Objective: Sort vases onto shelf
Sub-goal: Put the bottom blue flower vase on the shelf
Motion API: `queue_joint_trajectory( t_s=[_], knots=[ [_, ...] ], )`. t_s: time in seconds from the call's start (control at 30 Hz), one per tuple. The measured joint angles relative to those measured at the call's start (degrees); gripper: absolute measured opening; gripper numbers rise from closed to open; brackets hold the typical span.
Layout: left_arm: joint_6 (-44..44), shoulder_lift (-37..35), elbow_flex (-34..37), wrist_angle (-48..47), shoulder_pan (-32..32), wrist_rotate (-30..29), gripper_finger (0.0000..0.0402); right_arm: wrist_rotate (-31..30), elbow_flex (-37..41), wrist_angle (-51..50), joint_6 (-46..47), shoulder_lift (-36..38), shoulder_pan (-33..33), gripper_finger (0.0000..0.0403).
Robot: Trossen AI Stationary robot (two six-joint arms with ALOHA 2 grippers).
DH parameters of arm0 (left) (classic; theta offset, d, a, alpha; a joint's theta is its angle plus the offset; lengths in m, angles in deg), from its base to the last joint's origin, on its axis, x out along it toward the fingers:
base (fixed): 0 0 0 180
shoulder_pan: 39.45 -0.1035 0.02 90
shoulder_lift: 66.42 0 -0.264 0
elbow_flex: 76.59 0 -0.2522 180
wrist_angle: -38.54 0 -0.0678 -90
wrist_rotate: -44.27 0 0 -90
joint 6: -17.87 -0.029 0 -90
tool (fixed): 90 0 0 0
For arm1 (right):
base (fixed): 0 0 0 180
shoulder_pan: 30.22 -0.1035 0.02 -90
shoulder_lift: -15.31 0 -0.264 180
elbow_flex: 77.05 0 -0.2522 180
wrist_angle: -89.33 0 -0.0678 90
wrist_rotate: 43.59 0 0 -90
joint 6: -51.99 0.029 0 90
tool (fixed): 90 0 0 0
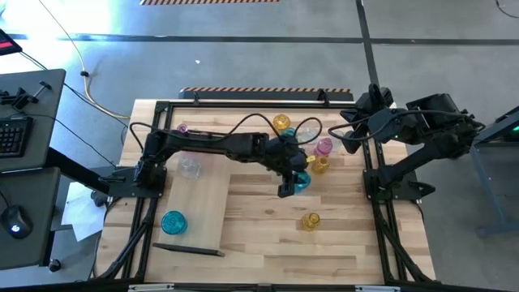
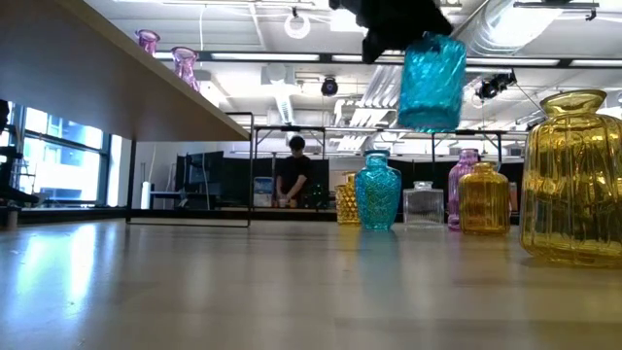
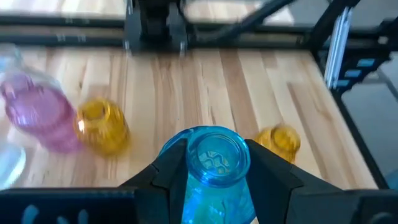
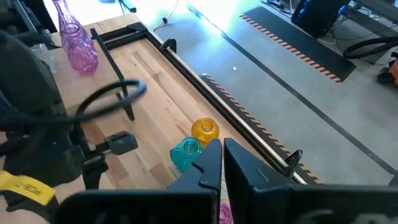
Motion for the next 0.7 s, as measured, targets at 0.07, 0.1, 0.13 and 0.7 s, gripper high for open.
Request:
queue_joint_trajectory(
  t_s=[0.07,0.1,0.13,0.7],
  knots=[
    [-0.1,0.0,0.0,-2.0,0.3,-0.2,0.0122,0.0,0.0,0.0,0.0,0.0,0.0,0.0],
    [-0.1,0.0,0.0,-2.6,0.5,-0.2,0.0122,0.0,0.0,0.0,0.0,0.0,0.0,0.0],
    [-0.1,0.0,0.0,-3.1,0.8,-0.2,0.0122,0.0,0.0,0.0,0.0,0.0,0.0,0.0],
    [1.4,-7.4,0.1,-4.7,4.6,-4.4,0.0122,0.3,0.0,0.0,0.1,0.0,0.0,0.0]
  ],
)
